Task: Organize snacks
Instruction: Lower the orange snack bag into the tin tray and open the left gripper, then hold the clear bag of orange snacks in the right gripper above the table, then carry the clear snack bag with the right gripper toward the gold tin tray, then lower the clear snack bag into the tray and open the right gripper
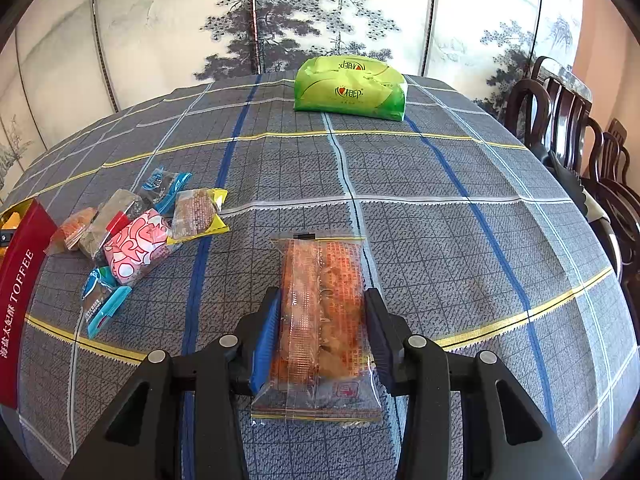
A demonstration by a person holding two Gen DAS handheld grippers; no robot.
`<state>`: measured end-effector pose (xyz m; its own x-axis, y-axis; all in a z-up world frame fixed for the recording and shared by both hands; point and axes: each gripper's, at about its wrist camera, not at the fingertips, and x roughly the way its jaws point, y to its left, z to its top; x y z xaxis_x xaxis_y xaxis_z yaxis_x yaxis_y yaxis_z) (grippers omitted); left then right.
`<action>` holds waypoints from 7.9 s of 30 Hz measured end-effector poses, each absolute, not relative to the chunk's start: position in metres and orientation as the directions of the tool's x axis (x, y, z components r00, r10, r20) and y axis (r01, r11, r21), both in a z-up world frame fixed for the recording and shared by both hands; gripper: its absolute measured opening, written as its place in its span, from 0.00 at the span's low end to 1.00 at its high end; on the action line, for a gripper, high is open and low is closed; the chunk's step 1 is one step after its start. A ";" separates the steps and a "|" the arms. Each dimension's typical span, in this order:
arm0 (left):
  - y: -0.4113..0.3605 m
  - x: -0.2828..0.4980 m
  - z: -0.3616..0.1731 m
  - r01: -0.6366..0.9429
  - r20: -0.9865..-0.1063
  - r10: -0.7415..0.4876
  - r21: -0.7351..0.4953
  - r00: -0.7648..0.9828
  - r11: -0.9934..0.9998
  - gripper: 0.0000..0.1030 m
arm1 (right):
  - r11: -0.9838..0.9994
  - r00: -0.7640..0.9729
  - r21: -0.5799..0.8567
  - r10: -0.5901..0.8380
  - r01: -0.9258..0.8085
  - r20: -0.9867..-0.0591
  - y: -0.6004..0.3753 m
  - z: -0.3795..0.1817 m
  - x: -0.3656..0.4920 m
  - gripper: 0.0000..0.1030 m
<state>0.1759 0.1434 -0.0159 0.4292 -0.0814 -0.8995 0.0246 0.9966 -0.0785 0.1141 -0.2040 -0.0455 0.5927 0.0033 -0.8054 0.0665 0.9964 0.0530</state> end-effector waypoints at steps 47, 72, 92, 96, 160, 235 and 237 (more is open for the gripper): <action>0.131 0.183 -0.029 0.099 -0.907 -0.096 -0.060 0.411 0.993 0.36 | 0.997 0.592 0.049 0.000 0.066 -0.806 -0.202 -0.045 0.115 0.45; 0.134 0.174 -0.024 0.093 -0.908 -0.085 -0.052 0.410 0.994 0.52 | 0.997 0.591 0.048 -0.001 0.067 -0.806 -0.202 -0.046 0.115 0.45; 0.133 0.168 -0.018 0.116 -0.905 -0.084 -0.039 0.417 0.993 0.56 | 0.997 0.542 0.040 0.001 0.059 -0.840 -0.207 -0.044 0.128 0.46; 0.133 0.167 -0.019 0.126 -0.907 -0.086 -0.037 0.412 0.991 0.56 | 0.997 0.527 0.040 0.003 0.060 -0.850 -0.206 -0.044 0.131 0.46; 0.156 0.125 0.037 0.024 -0.829 0.034 0.056 0.558 0.998 0.82 | 0.942 0.545 0.325 0.314 -0.080 -0.777 -0.078 0.026 0.094 0.37; 0.172 0.133 0.087 -0.008 -0.834 0.050 0.054 0.550 0.998 0.82 | 0.844 0.368 0.399 0.520 -0.359 -0.770 0.102 0.007 0.078 0.37; 0.169 0.133 0.087 0.001 -0.835 0.044 0.053 0.548 0.999 0.82 | 0.844 0.370 0.396 0.520 -0.362 -0.770 0.103 0.007 0.078 0.37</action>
<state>0.1325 0.1694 0.0865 0.5480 0.0439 -0.8353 0.0009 0.9986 0.0531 0.0783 0.1031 0.0072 0.3697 0.5200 -0.7700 -0.3622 0.8438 0.3960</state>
